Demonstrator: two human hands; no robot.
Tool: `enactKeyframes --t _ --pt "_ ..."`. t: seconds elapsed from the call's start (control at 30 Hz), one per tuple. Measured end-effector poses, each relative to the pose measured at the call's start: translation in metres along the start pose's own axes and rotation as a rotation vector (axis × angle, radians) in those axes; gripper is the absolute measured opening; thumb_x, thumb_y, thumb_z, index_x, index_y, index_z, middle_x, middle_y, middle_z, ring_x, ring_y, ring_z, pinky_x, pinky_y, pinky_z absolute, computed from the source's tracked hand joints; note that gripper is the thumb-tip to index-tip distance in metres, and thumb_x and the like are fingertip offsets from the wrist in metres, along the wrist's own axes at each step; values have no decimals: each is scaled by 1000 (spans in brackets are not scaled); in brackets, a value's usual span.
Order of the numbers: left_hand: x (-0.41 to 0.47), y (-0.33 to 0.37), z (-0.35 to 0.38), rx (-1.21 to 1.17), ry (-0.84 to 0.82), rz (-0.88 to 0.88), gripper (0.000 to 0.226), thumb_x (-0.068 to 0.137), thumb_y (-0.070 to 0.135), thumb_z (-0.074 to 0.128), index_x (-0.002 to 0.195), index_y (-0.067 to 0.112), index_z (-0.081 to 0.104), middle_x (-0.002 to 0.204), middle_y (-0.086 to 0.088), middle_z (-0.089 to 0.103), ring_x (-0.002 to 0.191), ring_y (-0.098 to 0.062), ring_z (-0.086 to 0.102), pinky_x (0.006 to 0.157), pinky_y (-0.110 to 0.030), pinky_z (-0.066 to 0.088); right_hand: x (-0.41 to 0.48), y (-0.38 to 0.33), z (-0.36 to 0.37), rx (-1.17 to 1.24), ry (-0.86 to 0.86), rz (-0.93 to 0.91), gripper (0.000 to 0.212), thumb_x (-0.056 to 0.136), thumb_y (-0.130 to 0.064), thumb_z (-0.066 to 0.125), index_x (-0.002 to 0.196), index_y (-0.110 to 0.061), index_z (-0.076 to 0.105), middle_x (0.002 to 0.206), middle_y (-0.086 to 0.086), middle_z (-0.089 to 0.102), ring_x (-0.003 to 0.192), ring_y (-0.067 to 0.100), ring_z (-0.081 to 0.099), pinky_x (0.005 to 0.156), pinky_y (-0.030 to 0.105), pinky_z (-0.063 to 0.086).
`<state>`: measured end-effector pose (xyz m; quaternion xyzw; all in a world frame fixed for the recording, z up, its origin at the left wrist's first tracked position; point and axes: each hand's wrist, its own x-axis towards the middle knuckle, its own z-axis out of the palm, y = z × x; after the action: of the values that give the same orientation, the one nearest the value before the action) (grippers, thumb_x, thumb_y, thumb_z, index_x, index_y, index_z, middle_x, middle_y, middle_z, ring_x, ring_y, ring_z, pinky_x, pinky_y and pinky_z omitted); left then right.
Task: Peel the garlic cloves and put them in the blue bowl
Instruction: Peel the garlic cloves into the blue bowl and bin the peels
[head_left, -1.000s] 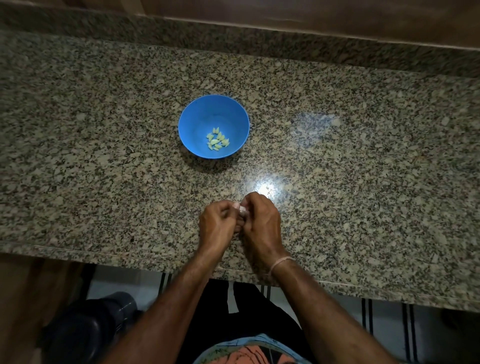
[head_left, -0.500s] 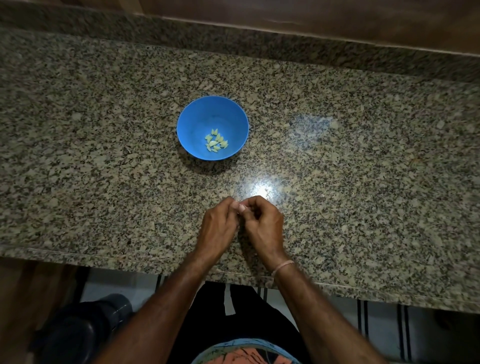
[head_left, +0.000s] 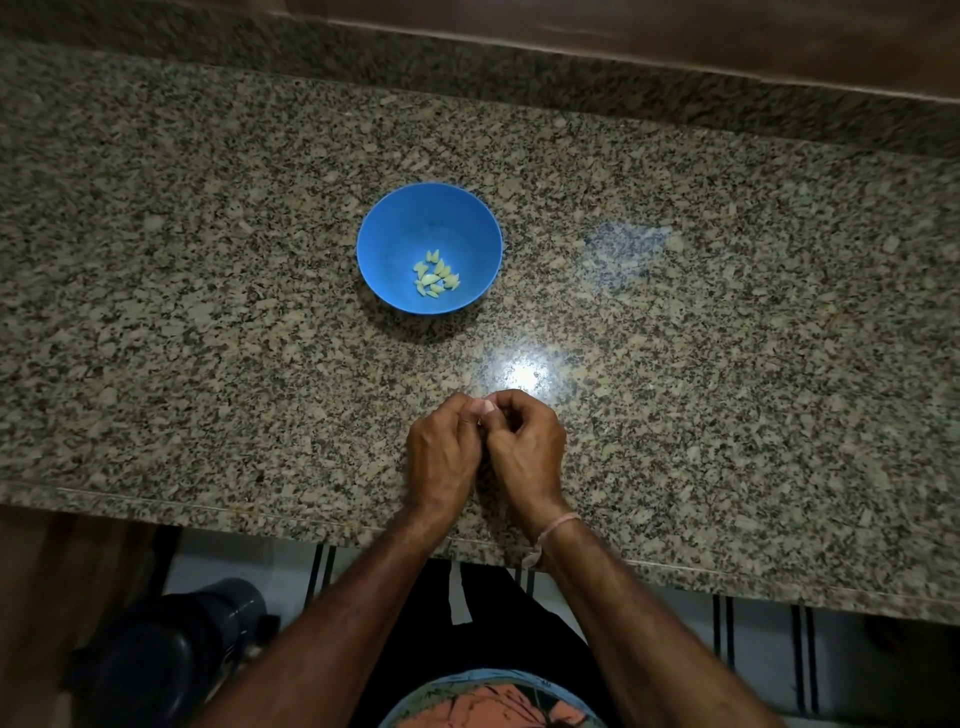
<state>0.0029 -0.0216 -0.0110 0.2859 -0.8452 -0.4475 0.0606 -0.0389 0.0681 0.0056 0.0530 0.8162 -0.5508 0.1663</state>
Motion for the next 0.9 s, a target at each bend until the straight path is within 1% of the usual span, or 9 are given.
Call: enactKeyframes --t 0.13,0.2,0.27,0.37,0.53,0.63,0.73,0.83,0.9 --pt "0 0 0 17 -8 -15 38 111 34 48 87 11 67 64 0 63 58 -15 59 51 -28 40 -1 -2 0 -10 -6 -15 13 97 -12 71 84 -13 74 76 -2 73 73 15 69 63 25 58" --pt "1 1 -1 23 -28 -38 39 111 35 46 90 10 67 68 -2 64 61 -16 61 51 -23 39 -1 -2 1 -21 -4 -39 11 98 -13 71 87 -13 74 77 -4 73 72 11 69 62 20 56" --pt "1 2 -2 4 -56 -40 38 111 36 45 92 10 67 69 0 64 61 -11 60 50 -15 36 -1 -4 0 -52 -1 -74 10 99 -14 69 89 -12 72 79 -4 71 70 6 65 61 14 50" --pt "0 2 -7 -30 -114 -28 38 111 39 43 92 14 65 63 6 58 55 -2 53 51 -14 36 -1 -5 -4 -55 -2 -92 11 103 -9 62 93 -9 66 82 -4 67 69 -2 60 59 10 45" --pt "18 10 -13 -104 -122 -127 21 110 28 49 106 19 66 82 3 70 70 -6 64 54 -10 42 11 0 -28 9 4 -70 7 99 -10 68 95 -16 69 89 -4 72 81 7 70 70 19 58" --pt "33 17 -13 -70 -143 -114 15 108 24 55 116 23 67 97 7 72 85 -8 68 61 -21 48 15 6 -46 110 -52 67 5 95 -13 75 99 -16 74 93 1 78 86 13 76 78 29 64" --pt "41 17 -13 -85 -163 -87 21 104 21 63 125 25 66 97 6 70 89 -13 70 68 -26 53 12 12 -51 105 -68 107 5 93 -16 77 98 -15 76 93 3 79 88 17 77 85 42 65" --pt "35 19 -15 -13 -111 -78 36 100 24 70 134 21 58 90 9 65 84 -8 66 64 -23 47 3 17 -49 92 -74 123 4 97 -21 72 94 -18 72 93 3 77 90 20 76 87 45 64" --pt "23 22 -18 8 -32 -70 32 99 27 71 127 23 56 89 11 63 81 -4 62 62 -25 45 -2 17 -48 194 -121 163 6 98 -18 71 96 -12 70 96 12 76 91 26 74 86 44 64"
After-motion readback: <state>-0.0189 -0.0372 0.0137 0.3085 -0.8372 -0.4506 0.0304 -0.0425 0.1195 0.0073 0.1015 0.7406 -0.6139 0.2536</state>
